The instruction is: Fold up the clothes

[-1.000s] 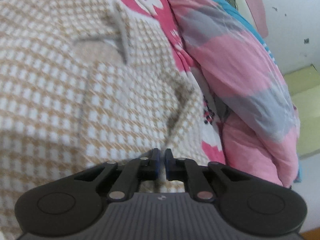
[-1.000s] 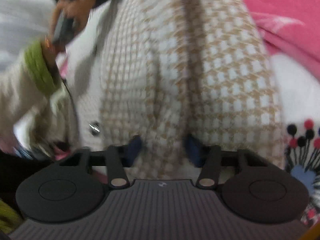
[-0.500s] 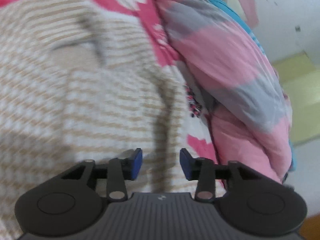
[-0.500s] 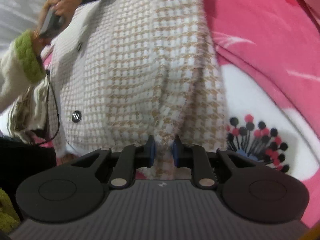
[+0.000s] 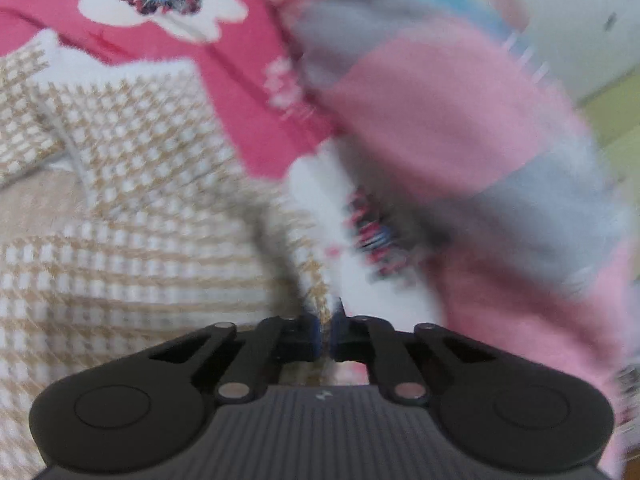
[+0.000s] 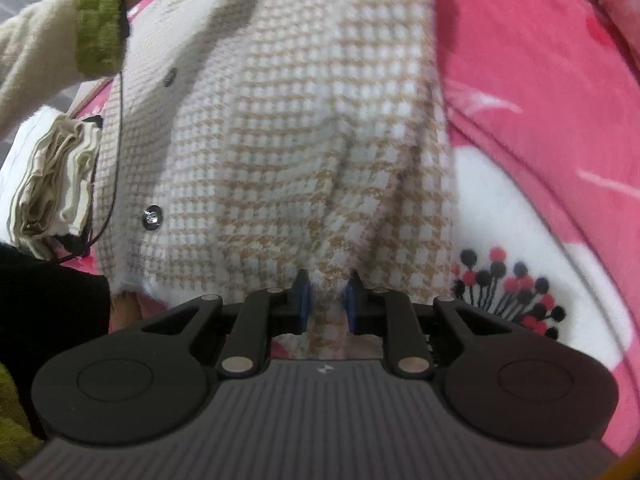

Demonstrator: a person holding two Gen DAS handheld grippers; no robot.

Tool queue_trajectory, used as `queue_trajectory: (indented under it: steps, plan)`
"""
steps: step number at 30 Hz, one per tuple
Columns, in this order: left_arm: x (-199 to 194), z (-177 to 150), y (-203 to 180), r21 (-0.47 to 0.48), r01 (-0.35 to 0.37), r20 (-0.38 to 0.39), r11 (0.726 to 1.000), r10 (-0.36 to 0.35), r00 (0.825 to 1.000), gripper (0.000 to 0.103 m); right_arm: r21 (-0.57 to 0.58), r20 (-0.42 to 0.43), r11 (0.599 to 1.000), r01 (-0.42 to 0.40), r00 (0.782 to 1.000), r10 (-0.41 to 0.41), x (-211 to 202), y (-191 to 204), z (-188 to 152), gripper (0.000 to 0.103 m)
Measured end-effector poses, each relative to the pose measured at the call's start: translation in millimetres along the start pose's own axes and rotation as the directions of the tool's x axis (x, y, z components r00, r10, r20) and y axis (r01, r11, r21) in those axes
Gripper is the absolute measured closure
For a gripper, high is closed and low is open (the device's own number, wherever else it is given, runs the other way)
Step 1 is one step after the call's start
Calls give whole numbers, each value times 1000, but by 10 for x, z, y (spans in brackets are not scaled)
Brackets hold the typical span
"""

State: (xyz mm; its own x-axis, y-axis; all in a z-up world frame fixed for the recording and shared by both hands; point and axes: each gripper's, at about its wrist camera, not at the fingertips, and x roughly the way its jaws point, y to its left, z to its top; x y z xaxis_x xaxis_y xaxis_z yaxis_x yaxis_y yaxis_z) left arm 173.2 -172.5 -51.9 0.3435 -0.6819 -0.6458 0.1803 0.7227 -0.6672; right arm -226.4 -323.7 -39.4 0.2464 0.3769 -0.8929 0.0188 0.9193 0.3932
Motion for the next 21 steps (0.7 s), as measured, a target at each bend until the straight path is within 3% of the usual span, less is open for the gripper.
queue_trajectory:
  steps: [2,3,8,12,15,18,21]
  plan:
    - [-196,10,145,-28,69,30,997,-68,997,98,-52,17,999,-16,1000,17,-35,138,18,87]
    - [-227,25,260,-50,70,27,996,-69,997,98,-62,15,998,-23,1000,24,-37,152,22,87]
    - [-238,-72,836,-169,-10,28,986,15,1000,97,26,-41,1000,-11,999,12,151,-149,-1,87]
    - [-265,-102,906,-157,-3,48,988,11,999,96,-3,-12,1000,-29,1000,29,52,-167,-10,87]
    - [-240,-136,949,-150,-21,45,988,28,999,94,47,-30,998,-33,999,34,159,-337,-66,87]
    - [-199,-167,949,-162,-35,53,986,44,998,89,133,-19,989,-68,997,71,224,-495,-107,87]
    - [-207,-155,886,-144,-66,58,987,75,996,82,112,-1,992,-55,998,56,243,-524,-149,87]
